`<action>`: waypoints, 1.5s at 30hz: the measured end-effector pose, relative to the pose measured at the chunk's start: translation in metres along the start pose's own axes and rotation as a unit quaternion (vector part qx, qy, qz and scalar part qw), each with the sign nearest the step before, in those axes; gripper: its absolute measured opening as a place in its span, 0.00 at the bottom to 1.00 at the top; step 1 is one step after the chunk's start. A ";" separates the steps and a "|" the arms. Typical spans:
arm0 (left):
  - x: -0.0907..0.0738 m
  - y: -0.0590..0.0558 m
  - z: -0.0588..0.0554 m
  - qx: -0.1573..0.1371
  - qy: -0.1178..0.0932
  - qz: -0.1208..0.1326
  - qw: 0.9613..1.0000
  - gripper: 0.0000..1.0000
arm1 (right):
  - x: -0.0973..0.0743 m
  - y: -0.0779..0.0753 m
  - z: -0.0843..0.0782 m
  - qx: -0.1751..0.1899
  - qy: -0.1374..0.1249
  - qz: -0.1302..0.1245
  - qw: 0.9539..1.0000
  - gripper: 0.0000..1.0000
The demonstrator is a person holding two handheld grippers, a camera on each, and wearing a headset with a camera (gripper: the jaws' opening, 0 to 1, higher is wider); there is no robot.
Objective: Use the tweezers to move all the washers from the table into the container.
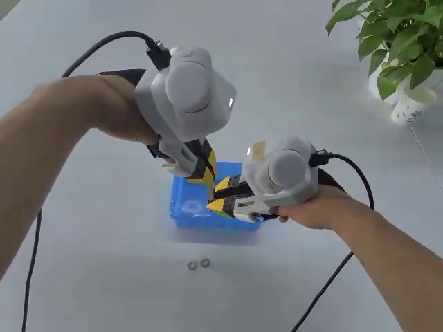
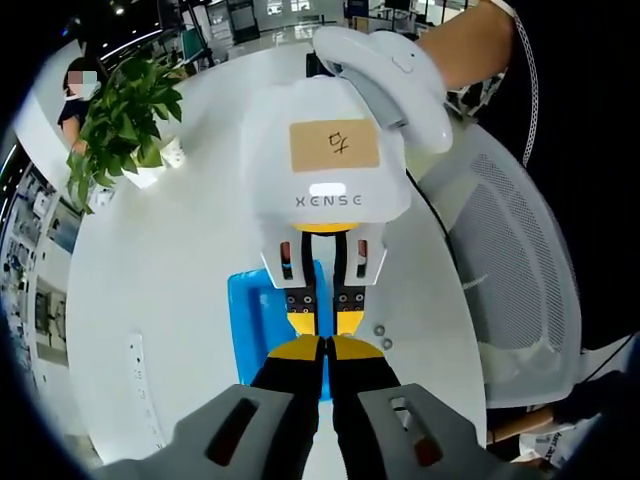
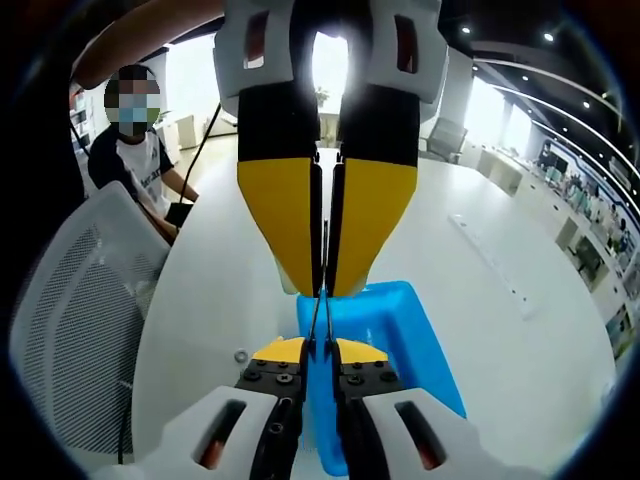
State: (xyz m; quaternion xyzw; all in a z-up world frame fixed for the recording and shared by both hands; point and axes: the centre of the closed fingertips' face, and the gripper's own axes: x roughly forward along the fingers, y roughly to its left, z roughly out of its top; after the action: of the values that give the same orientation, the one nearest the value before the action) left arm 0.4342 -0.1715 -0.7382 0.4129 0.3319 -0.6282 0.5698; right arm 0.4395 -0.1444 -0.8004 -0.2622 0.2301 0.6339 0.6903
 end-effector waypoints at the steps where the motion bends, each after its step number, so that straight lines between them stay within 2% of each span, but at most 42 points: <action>1: 0.000 -0.001 0.000 0.000 0.000 0.000 1.000 0.04 | 0.000 0.002 0.000 0.000 0.000 0.000 1.000 0.11; 9: 0.002 -0.015 0.000 -0.005 -0.001 -0.007 1.000 0.04 | 0.000 0.018 -0.001 -0.004 0.004 0.007 1.000 0.11; 16: 0.005 -0.023 0.000 -0.009 -0.003 -0.007 1.000 0.04 | 0.001 0.026 -0.004 -0.004 0.006 0.010 1.000 0.11; 32: 0.025 -0.046 -0.010 -0.024 -0.004 -0.011 1.000 0.04 | 0.015 0.050 -0.021 -0.008 0.018 0.031 0.999 0.11; 45: 0.037 -0.058 -0.018 -0.031 -0.004 -0.012 0.999 0.04 | 0.023 0.065 -0.032 -0.005 0.024 0.045 0.999 0.11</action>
State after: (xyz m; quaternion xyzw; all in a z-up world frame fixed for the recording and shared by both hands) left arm 0.3785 -0.1645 -0.7818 0.3880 0.3538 -0.6262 0.5763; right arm 0.3775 -0.1441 -0.8441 -0.2705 0.2553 0.6589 0.6538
